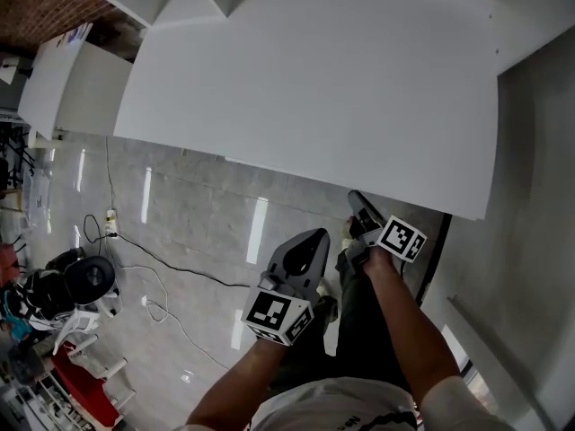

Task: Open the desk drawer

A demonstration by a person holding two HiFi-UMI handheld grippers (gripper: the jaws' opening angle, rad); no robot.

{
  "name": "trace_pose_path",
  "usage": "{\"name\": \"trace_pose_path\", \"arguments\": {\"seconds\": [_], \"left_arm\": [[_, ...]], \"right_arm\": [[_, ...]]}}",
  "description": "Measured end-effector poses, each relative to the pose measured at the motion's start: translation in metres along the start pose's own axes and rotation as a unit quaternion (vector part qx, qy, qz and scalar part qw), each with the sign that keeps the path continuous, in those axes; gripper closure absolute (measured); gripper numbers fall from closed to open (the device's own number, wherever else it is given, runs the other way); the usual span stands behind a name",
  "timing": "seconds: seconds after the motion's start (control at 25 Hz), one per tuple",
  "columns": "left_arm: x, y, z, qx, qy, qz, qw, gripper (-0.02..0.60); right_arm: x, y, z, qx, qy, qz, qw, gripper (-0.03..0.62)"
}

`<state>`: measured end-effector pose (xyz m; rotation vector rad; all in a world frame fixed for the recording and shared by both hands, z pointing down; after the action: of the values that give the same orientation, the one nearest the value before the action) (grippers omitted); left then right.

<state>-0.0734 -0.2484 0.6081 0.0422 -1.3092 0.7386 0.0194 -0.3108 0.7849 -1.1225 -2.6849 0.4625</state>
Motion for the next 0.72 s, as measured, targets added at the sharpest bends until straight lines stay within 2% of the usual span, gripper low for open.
{"name": "trace_pose_path", "arguments": {"seconds": [0.24, 0.72], "left_arm": [[0.004, 0.023, 0.001, -0.009, 0.003, -0.001, 1.0, 0.569], [0.032, 0.085, -0.014, 0.004, 0.001, -0.004, 1.0, 0.569]], "right_arm": [[0.023, 0.016, -0.003, 0.012, -0.002, 0.001, 1.0, 0.517], [0.093, 0.058, -0.021, 0.027, -0.003, -0.001, 1.0, 0.517]]}}
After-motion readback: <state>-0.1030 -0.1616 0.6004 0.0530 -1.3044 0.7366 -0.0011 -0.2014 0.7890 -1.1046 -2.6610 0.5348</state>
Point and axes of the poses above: the fingertips, and each gripper's own axes: y backward along the fingers, z to its left, x out of its underside, the point moved 2 cm from there along y, backward along the fingers, and after that the axes turned 8 degrees about -y, right-handed, at the moved point
